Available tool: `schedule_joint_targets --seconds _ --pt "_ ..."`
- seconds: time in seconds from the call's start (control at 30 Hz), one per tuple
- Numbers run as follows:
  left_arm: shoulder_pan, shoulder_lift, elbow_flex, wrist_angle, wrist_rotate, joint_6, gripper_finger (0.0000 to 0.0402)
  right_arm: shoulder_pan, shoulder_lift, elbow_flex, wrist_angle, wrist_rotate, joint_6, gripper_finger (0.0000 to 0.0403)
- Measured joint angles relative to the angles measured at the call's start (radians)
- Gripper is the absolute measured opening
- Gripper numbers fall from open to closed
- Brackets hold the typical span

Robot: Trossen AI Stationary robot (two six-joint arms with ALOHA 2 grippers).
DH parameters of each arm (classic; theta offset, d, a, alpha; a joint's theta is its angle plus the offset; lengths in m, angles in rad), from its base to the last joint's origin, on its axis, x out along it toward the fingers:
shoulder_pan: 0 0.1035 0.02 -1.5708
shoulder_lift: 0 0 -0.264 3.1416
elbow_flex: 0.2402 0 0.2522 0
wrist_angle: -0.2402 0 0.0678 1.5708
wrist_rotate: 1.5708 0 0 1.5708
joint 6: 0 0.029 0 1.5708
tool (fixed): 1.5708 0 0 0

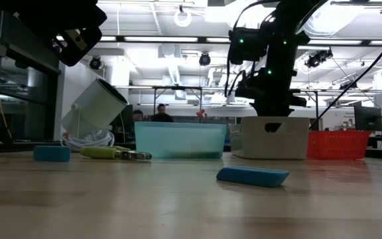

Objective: Pick & Place School Supplies
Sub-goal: Put the right green puncher into the gray bin

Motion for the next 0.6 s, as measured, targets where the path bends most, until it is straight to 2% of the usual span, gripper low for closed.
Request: schedule_joint_targets --seconds 0.6 --pt "0.000 0.000 0.000 0.000 0.000 -0.003 0.0053 0.000 0.000 0.000 0.023 -0.025 -0.028 0.0075"
